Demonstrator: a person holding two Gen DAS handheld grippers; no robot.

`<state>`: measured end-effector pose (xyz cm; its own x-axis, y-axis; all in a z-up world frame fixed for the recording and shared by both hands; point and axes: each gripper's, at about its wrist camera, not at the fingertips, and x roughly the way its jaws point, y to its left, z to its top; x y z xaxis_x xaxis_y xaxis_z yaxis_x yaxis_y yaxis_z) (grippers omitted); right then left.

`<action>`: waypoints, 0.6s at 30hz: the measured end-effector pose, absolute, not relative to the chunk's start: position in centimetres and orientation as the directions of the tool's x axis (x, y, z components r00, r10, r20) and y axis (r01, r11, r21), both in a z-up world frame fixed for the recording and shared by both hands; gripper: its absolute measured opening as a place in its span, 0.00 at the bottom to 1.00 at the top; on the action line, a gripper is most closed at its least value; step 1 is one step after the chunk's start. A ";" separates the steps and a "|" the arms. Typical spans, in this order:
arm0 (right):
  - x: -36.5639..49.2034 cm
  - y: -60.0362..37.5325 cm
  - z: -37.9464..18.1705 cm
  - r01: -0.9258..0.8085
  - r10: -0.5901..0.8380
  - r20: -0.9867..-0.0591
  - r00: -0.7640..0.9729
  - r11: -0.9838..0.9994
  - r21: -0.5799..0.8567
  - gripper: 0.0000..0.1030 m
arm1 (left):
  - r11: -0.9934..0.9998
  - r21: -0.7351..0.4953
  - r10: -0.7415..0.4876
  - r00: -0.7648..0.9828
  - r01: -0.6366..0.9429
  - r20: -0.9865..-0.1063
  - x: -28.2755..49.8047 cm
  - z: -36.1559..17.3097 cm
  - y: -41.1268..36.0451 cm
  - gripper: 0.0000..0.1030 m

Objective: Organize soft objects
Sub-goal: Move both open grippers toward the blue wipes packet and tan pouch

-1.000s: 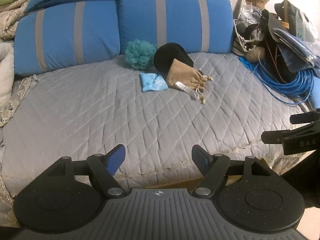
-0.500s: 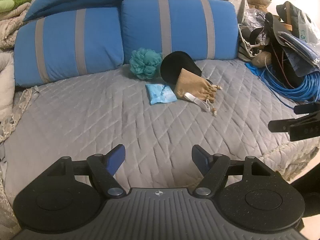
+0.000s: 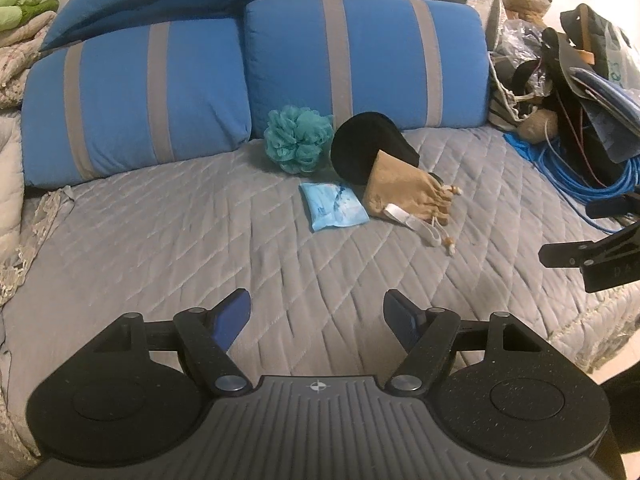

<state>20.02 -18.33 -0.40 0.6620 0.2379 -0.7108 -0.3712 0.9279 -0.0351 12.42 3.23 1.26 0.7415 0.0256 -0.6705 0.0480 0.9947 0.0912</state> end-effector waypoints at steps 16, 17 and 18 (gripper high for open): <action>25.5 -16.0 -2.5 -0.507 0.374 -0.715 0.590 0.861 0.032 0.90 | 0.995 0.092 0.035 0.733 0.037 -0.680 17.7 0.7 4.2 0.71; 25.9 -15.8 -2.8 -0.516 0.378 -0.717 0.586 0.856 0.030 0.90 | 0.995 0.092 0.036 0.733 0.036 -0.680 18.0 0.7 4.2 0.71; 26.3 -15.6 -3.1 -0.525 0.383 -0.720 0.579 0.851 0.030 0.89 | 0.995 0.093 0.037 0.733 0.036 -0.680 18.4 0.7 4.3 0.71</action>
<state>26.28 -15.55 -3.08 0.5791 0.3828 -0.7198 -0.5247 0.8507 0.0303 18.38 4.29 0.69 0.7326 0.0372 -0.6796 0.0355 0.9950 0.0928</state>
